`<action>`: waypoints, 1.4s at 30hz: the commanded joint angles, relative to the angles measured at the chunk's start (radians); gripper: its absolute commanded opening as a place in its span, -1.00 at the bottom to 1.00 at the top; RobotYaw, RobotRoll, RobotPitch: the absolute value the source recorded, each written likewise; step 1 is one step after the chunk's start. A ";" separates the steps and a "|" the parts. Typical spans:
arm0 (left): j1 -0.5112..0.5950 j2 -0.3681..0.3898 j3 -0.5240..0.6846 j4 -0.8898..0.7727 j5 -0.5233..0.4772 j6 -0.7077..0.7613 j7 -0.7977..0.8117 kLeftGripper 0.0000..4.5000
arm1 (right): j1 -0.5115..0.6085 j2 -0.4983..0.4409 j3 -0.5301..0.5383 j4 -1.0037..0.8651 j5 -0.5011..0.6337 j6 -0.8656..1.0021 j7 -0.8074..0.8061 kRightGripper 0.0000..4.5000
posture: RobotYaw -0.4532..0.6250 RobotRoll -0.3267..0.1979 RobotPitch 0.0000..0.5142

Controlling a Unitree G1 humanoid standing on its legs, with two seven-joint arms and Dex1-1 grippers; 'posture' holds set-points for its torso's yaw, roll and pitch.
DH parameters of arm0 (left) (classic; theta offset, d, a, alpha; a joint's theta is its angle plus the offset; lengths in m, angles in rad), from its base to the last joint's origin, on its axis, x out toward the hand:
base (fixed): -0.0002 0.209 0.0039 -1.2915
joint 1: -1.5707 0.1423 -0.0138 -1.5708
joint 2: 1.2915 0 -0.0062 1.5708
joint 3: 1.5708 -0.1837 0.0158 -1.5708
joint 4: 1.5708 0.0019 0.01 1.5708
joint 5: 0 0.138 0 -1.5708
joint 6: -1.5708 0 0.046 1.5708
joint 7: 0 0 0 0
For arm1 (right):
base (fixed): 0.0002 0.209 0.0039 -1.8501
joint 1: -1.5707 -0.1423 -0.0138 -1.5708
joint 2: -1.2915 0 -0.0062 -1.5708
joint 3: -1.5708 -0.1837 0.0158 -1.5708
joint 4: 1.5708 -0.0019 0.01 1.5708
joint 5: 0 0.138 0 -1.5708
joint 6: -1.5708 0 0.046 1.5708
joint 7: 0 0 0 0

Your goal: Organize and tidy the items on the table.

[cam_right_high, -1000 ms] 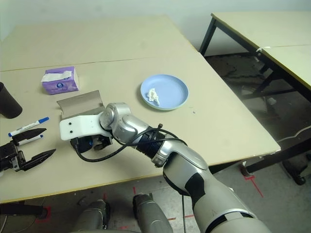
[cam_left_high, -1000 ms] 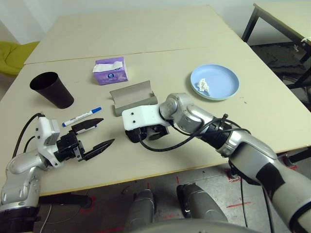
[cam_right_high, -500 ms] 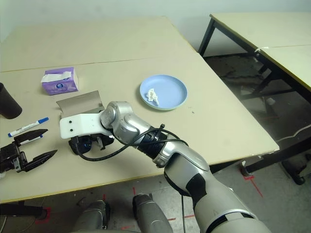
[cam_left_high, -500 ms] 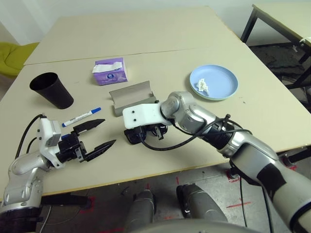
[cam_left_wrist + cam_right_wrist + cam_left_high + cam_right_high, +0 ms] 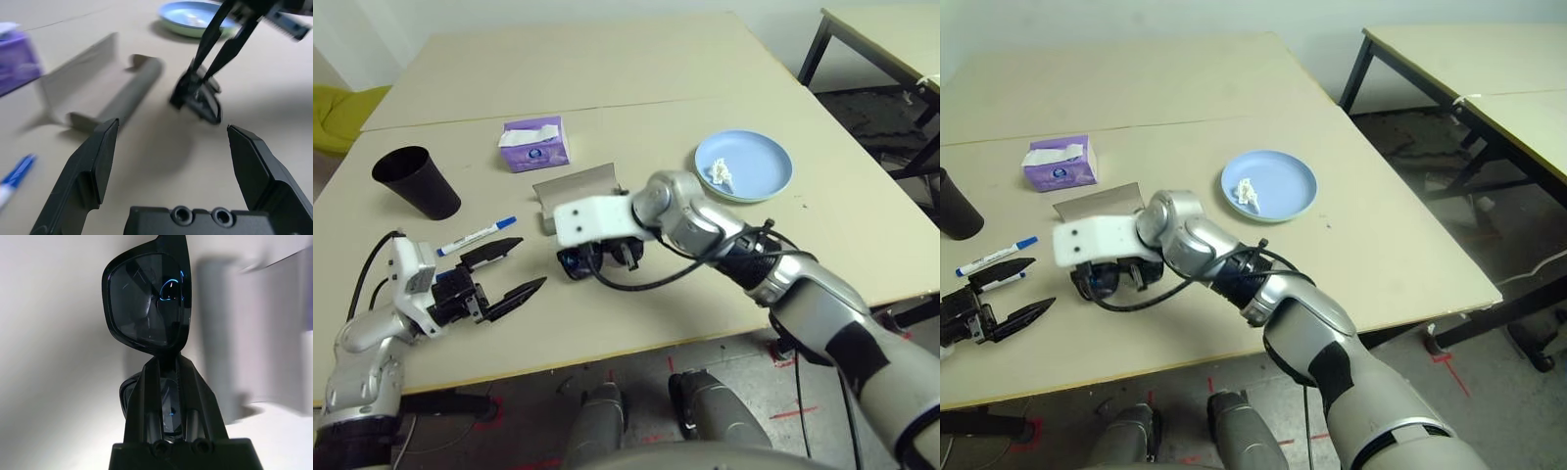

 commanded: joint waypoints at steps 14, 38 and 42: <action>0.087 -0.059 0.065 -0.085 -0.022 0.078 0.180 1.00 | -0.129 0.137 -0.137 0.413 -0.021 -0.349 -0.317 -0.93 | -0.19 0.25 -0.47; 0.091 -0.097 0.062 -0.145 -0.039 0.080 0.225 1.00 | -0.111 0.150 -0.141 0.714 -0.109 -0.568 -0.493 -0.93 | -0.16 0.25 -0.46; 0.087 -0.098 0.060 -0.157 -0.044 0.084 0.225 1.00 | -0.098 0.152 -0.141 0.718 -0.115 -0.570 -0.496 -0.93 | -0.17 0.25 -0.45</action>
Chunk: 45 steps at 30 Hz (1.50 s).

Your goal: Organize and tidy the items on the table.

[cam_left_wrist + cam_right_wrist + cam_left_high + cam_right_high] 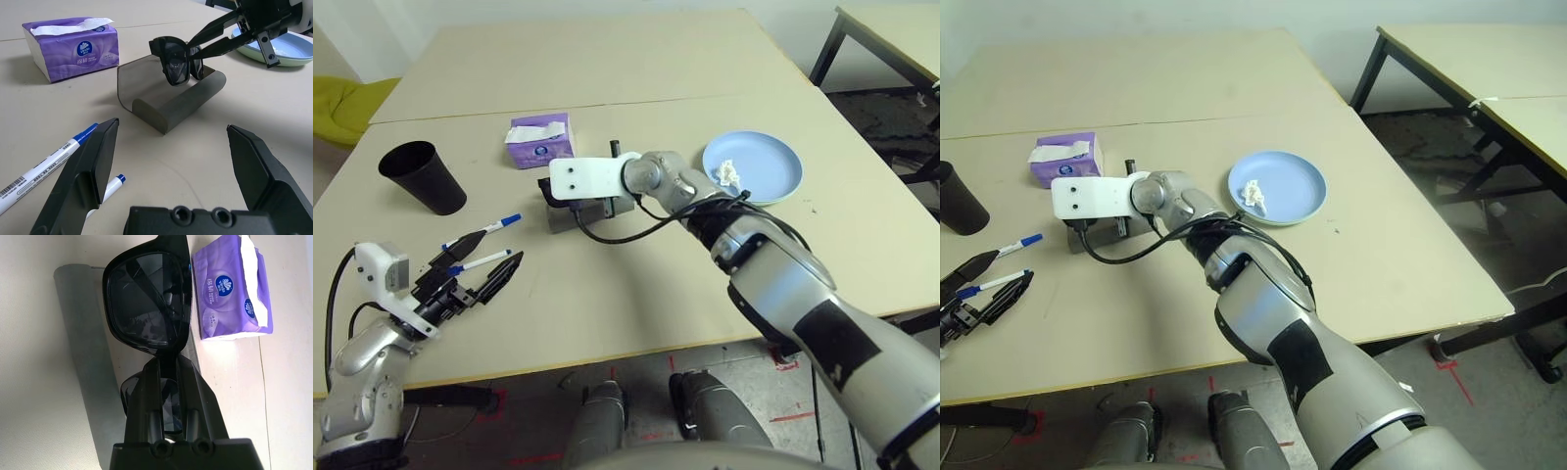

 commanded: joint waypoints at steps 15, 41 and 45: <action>0.021 -0.018 0.000 -0.063 -0.030 0.019 -0.003 1.00 | 0.027 0.021 -0.005 0.040 -0.053 0.052 -0.065 -0.93 | -0.17 0.25 -0.45; -0.102 -0.027 -0.023 0.021 0.009 0.021 0.040 1.00 | 0.168 -0.241 -0.309 -0.545 0.292 0.423 0.312 0.99 | -0.22 0.25 -0.46; -0.155 -0.025 -0.036 0.054 0.050 0.027 0.105 1.00 | 0.398 -0.422 -0.416 -1.034 0.492 0.776 0.459 0.99 | -0.25 0.25 -0.44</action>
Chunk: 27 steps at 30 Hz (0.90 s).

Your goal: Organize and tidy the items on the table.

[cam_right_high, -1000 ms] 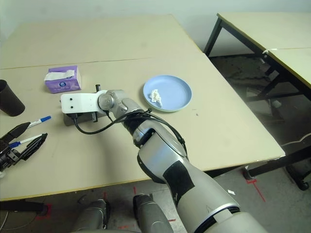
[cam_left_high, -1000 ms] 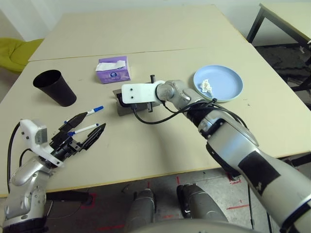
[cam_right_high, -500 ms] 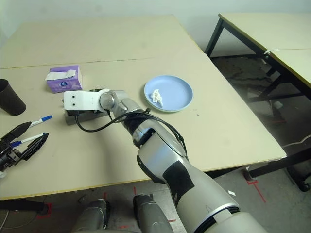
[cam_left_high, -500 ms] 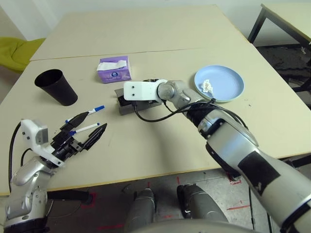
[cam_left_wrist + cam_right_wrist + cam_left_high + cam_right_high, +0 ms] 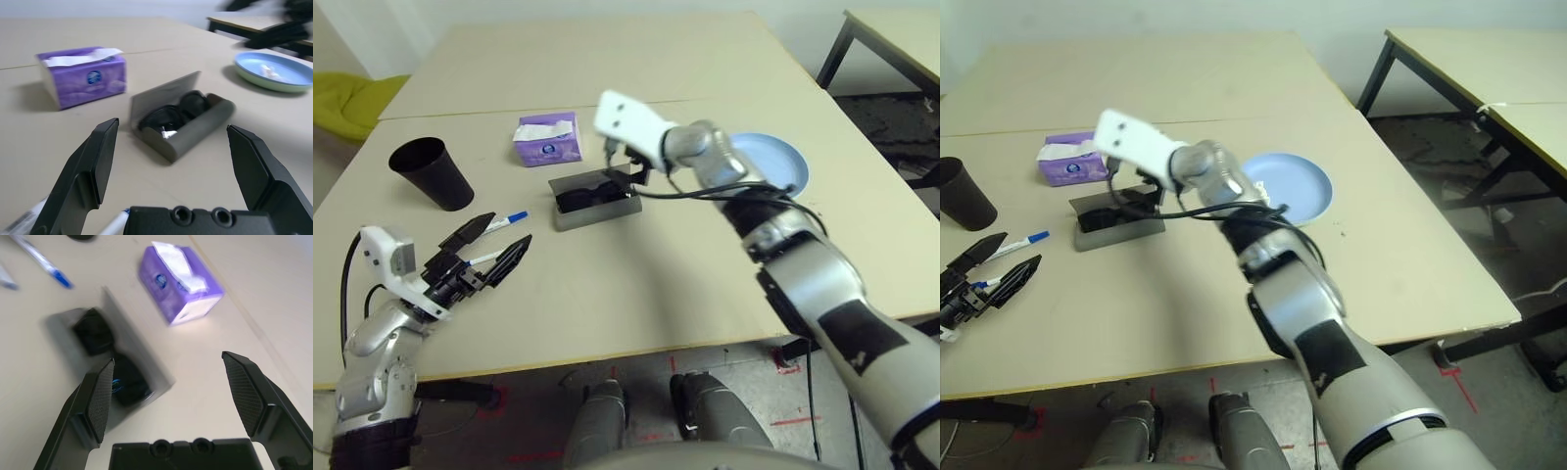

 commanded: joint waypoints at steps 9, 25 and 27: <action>-0.217 0.041 -0.067 0.147 0.140 0.064 0.158 0.43 | 0.611 -0.171 -0.299 -0.589 0.379 0.136 0.062 1.00 | -0.33 0.25 -0.43; -0.503 0.037 -0.159 0.483 0.274 0.076 0.255 -0.99 | 0.927 -0.182 -0.325 -0.382 0.419 -0.412 0.011 1.00 | -0.46 0.25 -0.47; -0.534 0.039 -0.172 0.543 0.292 0.065 0.255 -0.99 | 0.937 -0.183 -0.330 -0.385 0.460 -0.415 0.028 1.00 | -0.47 0.25 -0.48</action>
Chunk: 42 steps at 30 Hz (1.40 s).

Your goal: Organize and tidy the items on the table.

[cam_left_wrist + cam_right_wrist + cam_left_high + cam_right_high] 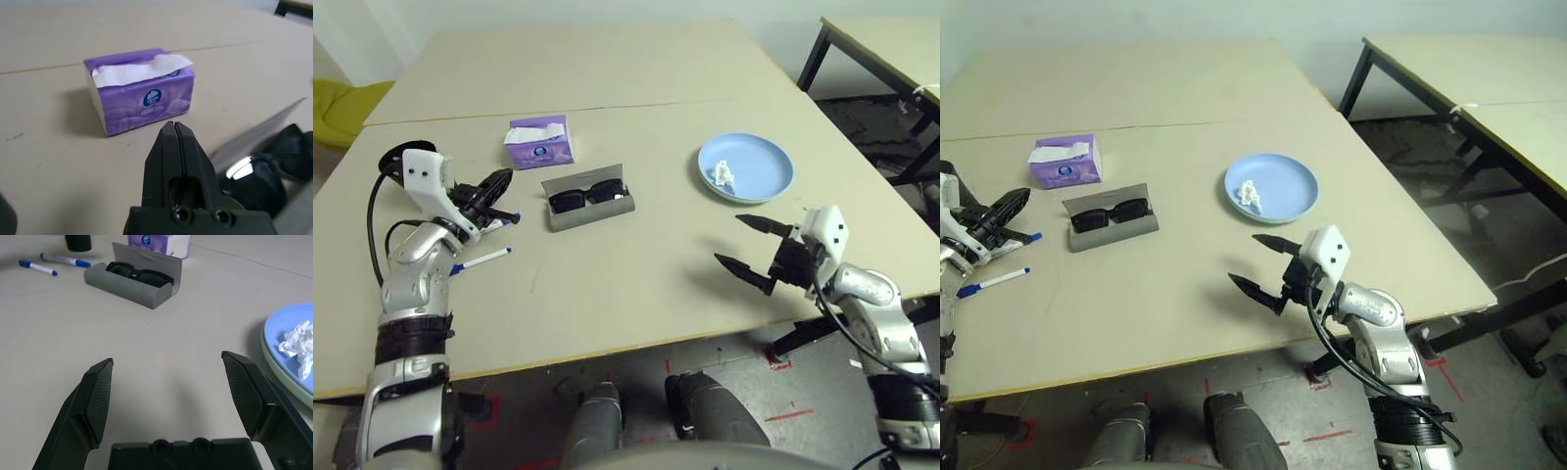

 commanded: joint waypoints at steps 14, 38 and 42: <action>-0.129 -0.017 -0.104 0.351 0.125 -0.129 -0.106 -0.99 | 0.043 -0.046 -0.026 0.032 0.105 -0.068 0.076 1.00 | -0.55 0.25 -0.56; 0.122 0.021 -0.115 0.013 0.063 -0.050 -0.320 -0.99 | 0.050 -0.034 0.046 0.028 0.089 -0.052 0.056 1.00 | -0.51 0.25 -0.56; 0.124 0.032 -0.120 0.017 0.070 -0.070 -0.335 -0.99 | 0.049 -0.041 0.049 0.032 0.090 -0.050 0.053 1.00 | -0.51 0.25 -0.57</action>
